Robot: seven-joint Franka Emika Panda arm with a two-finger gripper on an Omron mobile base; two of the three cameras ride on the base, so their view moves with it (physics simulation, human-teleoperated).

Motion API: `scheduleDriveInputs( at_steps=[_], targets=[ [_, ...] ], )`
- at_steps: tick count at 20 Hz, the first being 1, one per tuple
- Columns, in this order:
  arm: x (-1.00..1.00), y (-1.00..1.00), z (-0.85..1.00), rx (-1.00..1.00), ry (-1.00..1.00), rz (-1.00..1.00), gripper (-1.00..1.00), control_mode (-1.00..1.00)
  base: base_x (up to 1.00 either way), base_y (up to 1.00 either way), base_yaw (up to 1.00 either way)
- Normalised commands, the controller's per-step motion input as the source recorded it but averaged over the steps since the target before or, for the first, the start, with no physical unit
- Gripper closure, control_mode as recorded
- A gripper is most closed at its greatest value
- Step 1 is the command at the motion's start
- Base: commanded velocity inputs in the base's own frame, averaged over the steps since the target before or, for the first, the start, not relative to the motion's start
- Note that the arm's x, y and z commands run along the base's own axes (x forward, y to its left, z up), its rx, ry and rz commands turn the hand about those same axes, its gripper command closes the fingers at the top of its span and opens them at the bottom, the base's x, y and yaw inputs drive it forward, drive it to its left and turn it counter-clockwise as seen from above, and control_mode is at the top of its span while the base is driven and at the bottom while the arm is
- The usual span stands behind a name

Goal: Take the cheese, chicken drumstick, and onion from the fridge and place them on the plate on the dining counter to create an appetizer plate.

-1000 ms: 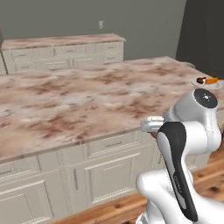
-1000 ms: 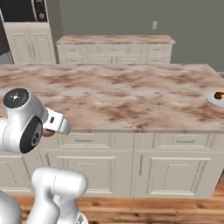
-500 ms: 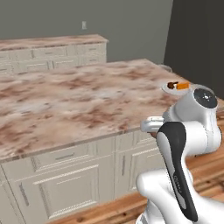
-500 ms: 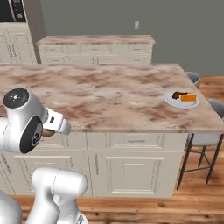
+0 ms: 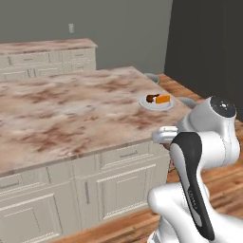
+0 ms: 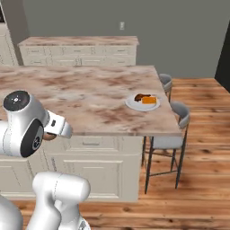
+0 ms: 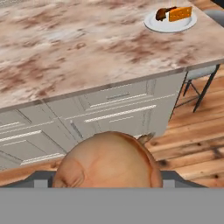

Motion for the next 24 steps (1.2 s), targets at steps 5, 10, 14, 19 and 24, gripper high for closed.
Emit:
scheduleDriveInputs(
  at_steps=[5,10,14,19,24],
  targets=[
    [0.00,0.00,0.00,0.00,0.00,0.00,1.00,1.00,-0.10,-1.00,-0.01],
    [0.00,0.00,0.00,0.00,0.00,0.00,1.00,1.00,-0.05,-1.00,0.00],
    [0.00,0.00,0.00,0.00,0.00,0.00,1.00,1.00,0.00,-1.00,0.00],
    [0.00,0.00,0.00,0.00,0.00,0.00,1.00,1.00,0.00,-1.00,0.00],
    [0.00,0.00,0.00,0.00,0.00,0.00,1.00,1.00,0.03,-1.00,0.00]
  ],
)
